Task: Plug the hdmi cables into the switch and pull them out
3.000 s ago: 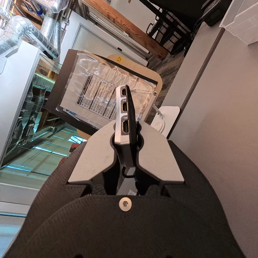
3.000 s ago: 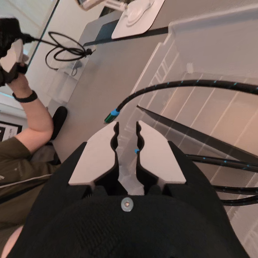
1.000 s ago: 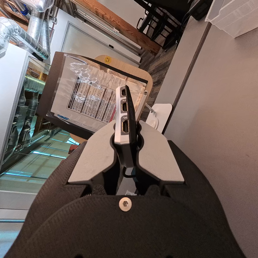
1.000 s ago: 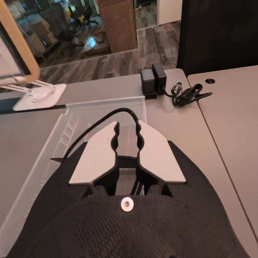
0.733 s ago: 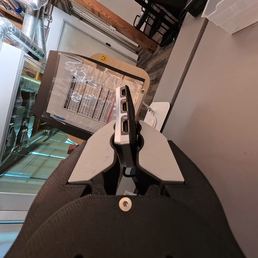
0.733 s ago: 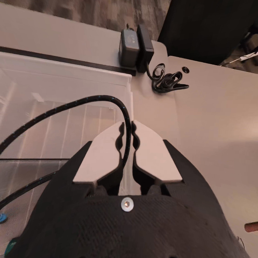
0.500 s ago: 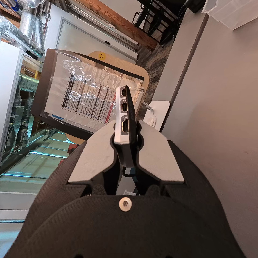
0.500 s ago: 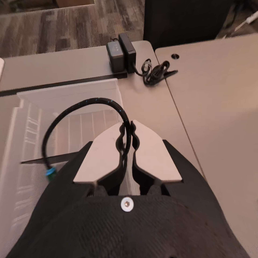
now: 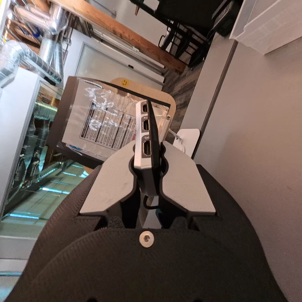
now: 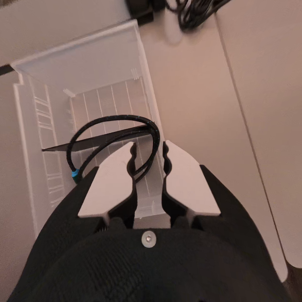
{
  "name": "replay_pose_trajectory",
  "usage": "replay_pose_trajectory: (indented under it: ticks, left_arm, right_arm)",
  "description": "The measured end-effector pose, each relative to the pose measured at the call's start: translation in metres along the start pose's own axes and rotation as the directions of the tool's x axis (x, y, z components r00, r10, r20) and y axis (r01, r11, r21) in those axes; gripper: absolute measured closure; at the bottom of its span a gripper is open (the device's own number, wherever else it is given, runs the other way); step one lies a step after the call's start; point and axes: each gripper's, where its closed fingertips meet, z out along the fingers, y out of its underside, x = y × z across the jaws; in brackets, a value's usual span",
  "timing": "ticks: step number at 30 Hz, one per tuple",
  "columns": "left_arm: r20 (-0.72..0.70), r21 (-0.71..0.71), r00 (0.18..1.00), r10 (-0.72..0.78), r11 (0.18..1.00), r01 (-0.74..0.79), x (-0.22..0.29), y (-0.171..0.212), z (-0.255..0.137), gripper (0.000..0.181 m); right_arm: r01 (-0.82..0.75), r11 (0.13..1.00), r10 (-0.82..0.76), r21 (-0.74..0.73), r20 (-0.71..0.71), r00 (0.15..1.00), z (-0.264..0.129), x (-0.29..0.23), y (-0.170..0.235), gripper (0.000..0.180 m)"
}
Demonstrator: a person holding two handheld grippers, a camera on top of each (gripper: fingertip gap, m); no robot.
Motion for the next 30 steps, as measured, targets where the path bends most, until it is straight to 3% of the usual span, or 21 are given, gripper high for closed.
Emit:
replay_pose_trajectory:
  ticks: [4, 6, 7, 9, 11, 12, 14, 16, 20, 22, 26, 30]
  left_arm:
    - [-0.026, 0.102, 0.999, 0.040, 0.994, -0.037, 0.004, -0.014, -0.008, 0.159]
    - [-0.084, 0.156, 0.995, 0.052, 0.987, -0.038, 0.012, -0.021, -0.014, 0.159]
    - [-0.113, 0.176, 0.992, 0.054, 0.984, -0.033, 0.015, -0.024, -0.016, 0.159]
    - [-0.194, 0.218, 0.980, 0.041, 0.976, 0.002, 0.024, -0.031, -0.022, 0.159]
    - [-0.275, 0.270, 0.960, 0.043, 0.962, 0.035, 0.035, -0.040, -0.030, 0.159]
    - [-0.314, 0.287, 0.949, 0.043, 0.957, 0.051, 0.039, -0.045, -0.034, 0.159]
    - [-0.369, 0.312, 0.928, 0.042, 0.947, 0.081, 0.046, -0.052, -0.041, 0.159]
    - [-0.397, 0.328, 0.917, 0.046, 0.940, 0.094, 0.050, -0.057, -0.046, 0.159]
    - [-0.448, 0.352, 0.892, 0.064, 0.930, 0.110, 0.058, -0.065, -0.054, 0.159]
    - [-0.466, 0.360, 0.882, 0.078, 0.926, 0.109, 0.063, -0.069, -0.057, 0.159]
    - [-0.468, 0.339, 0.882, 0.049, 0.932, 0.128, 0.060, -0.067, -0.056, 0.158]
    - [-0.494, 0.329, 0.869, 0.016, 0.929, 0.170, 0.055, -0.063, -0.060, 0.158]
  right_arm:
    - [0.113, 0.959, -0.099, 0.258, -0.067, 0.993, -0.064, -0.023, -0.035, 0.144]
    - [0.288, 0.813, -0.298, 0.506, -0.063, 0.952, -0.108, -0.070, -0.066, 0.144]
    - [0.376, 0.684, -0.445, 0.626, -0.051, 0.894, -0.132, -0.107, -0.073, 0.144]
    - [0.462, 0.332, -0.729, 0.823, -0.087, 0.679, -0.176, -0.190, -0.062, 0.143]
    - [0.464, -0.037, -0.892, 0.885, -0.239, 0.385, -0.200, -0.265, -0.022, 0.144]
    - [0.463, -0.161, -0.924, 0.872, -0.298, 0.240, -0.200, -0.296, 0.001, 0.144]
    - [0.455, -0.292, -0.938, 0.842, -0.344, 0.034, -0.189, -0.348, 0.038, 0.144]
    - [0.478, -0.341, -0.937, 0.810, -0.331, -0.109, -0.169, -0.384, 0.065, 0.144]
    - [0.585, -0.354, -0.935, 0.730, -0.280, -0.217, -0.125, -0.407, 0.083, 0.142]
    - [0.606, -0.373, -0.928, 0.703, -0.291, -0.234, -0.114, -0.412, 0.083, 0.155]
    - [0.642, -0.252, -0.965, 0.724, -0.138, -0.223, -0.112, -0.406, 0.084, 0.158]
    - [0.652, -0.235, -0.970, 0.721, -0.130, -0.206, -0.111, -0.397, 0.079, 0.158]
